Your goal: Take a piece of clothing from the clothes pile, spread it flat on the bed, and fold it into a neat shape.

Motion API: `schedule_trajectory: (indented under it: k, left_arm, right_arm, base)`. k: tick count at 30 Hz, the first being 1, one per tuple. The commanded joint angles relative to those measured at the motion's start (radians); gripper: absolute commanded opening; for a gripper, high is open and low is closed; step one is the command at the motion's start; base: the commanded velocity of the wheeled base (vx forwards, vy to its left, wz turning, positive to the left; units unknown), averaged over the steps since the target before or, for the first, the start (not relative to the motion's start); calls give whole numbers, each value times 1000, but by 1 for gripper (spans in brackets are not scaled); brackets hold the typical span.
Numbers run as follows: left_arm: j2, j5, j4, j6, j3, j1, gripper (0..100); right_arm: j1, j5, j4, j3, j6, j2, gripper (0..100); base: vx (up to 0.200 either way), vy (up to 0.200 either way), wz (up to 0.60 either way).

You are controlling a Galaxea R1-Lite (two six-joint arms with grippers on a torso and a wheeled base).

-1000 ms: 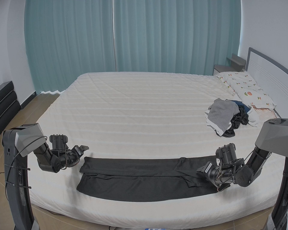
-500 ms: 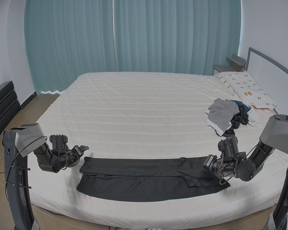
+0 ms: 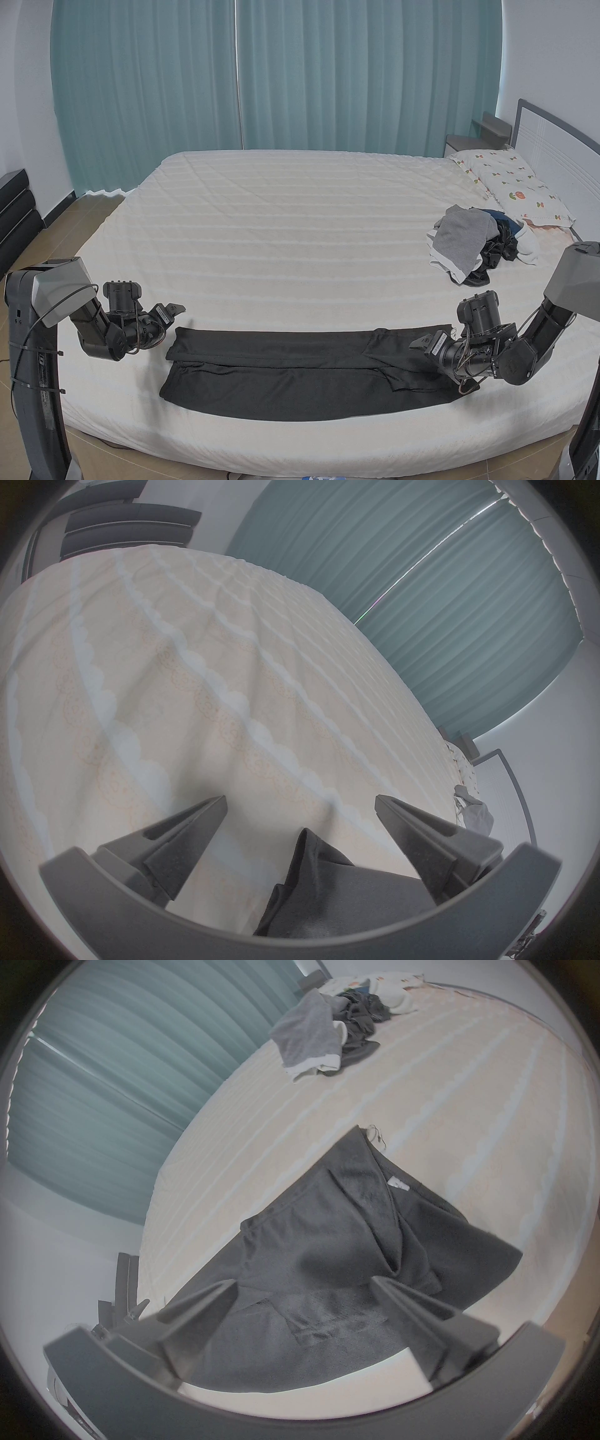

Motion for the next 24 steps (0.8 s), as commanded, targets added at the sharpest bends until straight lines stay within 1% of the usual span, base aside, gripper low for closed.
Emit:
schedule_trajectory:
  k: [1,7,18,19,24]
  left_arm:
    - [1,0,0,0,0,0,100]
    - [1,0,0,1,0,0,100]
    - [1,0,-5,3,0,0,100]
    - [1,0,-5,3,0,0,100]
    - [1,0,-7,3,0,0,100]
  right_arm:
    - [2,0,-2,1,17,40,100]
    - [-7,-1,-5,-21,17,94,100]
    - [-21,-17,-5,-90,17,128,100]
    - [-21,-18,-5,-88,17,126,0]
    - [-22,-18,-5,-77,15,79,0]
  base:
    - [0,0,0]
    - [0,0,0]
    - [0,0,0]
    - [0,0,0]
    - [0,0,0]
